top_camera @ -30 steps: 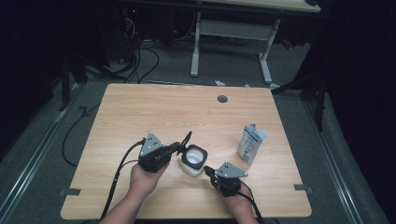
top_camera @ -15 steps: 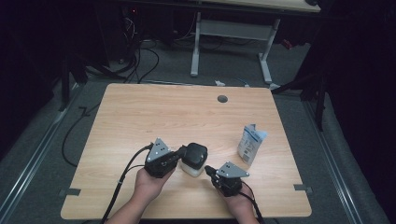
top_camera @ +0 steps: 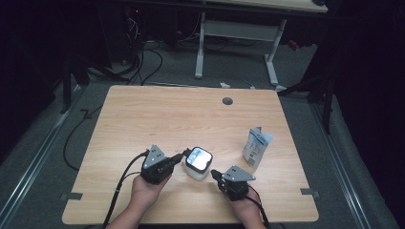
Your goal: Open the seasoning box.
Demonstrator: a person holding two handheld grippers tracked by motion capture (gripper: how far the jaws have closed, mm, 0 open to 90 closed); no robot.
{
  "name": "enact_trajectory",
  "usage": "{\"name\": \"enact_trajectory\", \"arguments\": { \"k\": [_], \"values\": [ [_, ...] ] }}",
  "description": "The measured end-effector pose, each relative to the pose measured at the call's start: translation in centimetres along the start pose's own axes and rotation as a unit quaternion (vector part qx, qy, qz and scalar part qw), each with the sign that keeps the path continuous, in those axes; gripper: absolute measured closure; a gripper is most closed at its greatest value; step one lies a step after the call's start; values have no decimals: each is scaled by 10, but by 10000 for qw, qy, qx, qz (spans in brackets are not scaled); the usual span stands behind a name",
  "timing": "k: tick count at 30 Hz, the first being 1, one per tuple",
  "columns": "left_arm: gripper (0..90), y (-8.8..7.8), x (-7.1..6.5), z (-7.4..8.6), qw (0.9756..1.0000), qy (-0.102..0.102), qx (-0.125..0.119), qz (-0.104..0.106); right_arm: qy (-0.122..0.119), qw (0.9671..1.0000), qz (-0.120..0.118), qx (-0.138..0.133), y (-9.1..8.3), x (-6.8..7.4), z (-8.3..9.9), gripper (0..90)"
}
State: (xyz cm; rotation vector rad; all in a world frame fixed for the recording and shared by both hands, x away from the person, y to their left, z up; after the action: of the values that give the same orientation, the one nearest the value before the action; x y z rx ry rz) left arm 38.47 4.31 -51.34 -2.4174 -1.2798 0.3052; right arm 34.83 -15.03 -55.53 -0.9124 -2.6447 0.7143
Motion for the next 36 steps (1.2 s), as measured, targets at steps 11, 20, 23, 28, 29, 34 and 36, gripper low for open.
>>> {"name": "enact_trajectory", "arguments": {
  "k": [11,20,23,28,29,34,36],
  "values": [
    [899,26,-3,23,9994,10,329,-80,68,9999,-74,-30,-6,-2,1,886],
    [900,32,2,21,9995,-80,296,-117,83,9999,-57,-9,-6,-3,3,884],
    [900,35,4,21,9994,-120,308,-88,70,9999,-71,-12,-5,-3,2,883],
    [900,40,7,21,9992,-139,364,-85,72,10000,-51,-18,-5,-3,3,882],
    [900,42,8,20,9992,-98,368,-94,77,10000,-43,-17,-5,-3,3,882],
    [900,49,8,11,9992,16,377,-122,98,9999,-44,-7,-5,-4,4,882],
    [900,54,8,8,9993,14,374,-85,113,9999,-49,-18,-5,-4,4,882]
  ]
}}
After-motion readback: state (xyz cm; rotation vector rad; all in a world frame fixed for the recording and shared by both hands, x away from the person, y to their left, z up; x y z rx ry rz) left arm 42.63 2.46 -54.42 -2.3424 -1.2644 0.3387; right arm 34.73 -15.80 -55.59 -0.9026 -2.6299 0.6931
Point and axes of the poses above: each handheld gripper's, and its own axes: y roughly forward along the jaws, z roughly out of its underside, x roughly to its left, the point moved 7 cm from there along y, roughly forward along the jaws, and after that the axes turned 14 degrees about -z, right-handed, at the moved point
